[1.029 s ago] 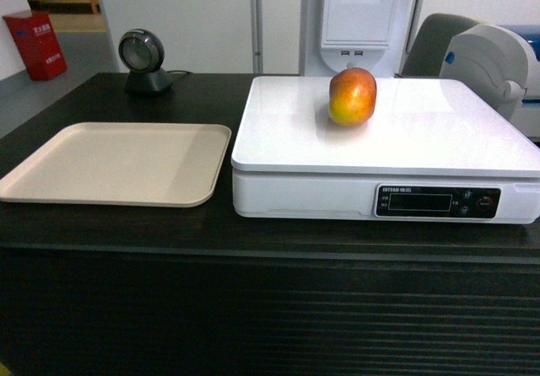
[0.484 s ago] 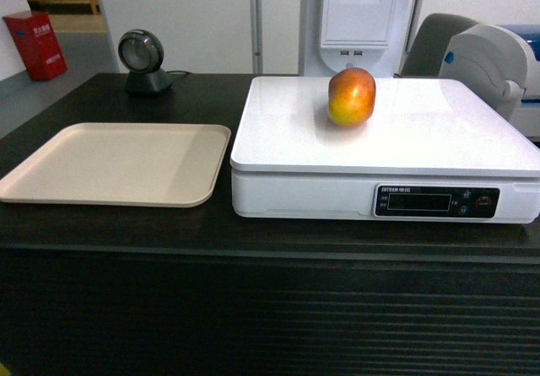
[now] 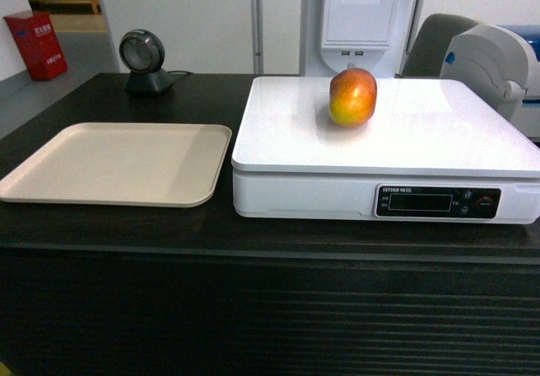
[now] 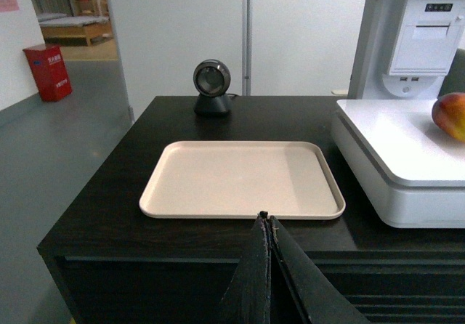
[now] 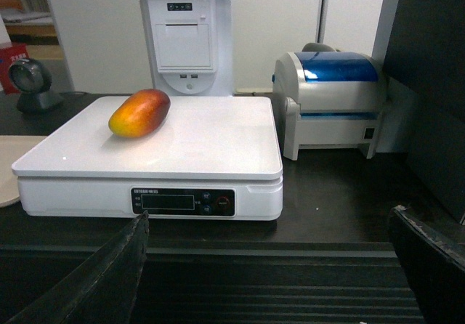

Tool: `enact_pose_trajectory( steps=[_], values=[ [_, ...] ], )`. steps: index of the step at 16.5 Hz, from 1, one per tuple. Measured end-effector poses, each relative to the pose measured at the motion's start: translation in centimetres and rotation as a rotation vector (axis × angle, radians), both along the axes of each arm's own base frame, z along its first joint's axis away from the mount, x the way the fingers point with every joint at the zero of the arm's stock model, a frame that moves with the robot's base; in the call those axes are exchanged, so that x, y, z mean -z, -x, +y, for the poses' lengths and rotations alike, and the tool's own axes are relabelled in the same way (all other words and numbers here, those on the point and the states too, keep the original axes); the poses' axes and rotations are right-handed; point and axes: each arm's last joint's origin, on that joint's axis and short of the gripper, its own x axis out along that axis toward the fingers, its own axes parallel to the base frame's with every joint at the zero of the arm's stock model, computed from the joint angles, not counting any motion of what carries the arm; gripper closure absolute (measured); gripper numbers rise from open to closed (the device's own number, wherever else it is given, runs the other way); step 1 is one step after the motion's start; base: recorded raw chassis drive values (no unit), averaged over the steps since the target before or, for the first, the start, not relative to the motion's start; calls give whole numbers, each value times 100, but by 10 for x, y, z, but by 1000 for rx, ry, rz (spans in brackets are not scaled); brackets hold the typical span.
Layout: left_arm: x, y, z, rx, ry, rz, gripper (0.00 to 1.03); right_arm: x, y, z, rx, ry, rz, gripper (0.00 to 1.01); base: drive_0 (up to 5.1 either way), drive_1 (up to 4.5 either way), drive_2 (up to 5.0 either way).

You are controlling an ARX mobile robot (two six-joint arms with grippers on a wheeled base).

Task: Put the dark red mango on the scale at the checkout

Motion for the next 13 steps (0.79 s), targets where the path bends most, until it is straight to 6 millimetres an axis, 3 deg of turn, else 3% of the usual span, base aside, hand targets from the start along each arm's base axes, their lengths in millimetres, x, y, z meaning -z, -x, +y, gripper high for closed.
enact_pose_trajectory(
  steps=[13],
  values=[
    [2, 11, 0, 0, 0, 14, 101, 0, 0, 0, 0, 0, 1, 3, 0, 0, 0]
  ],
)
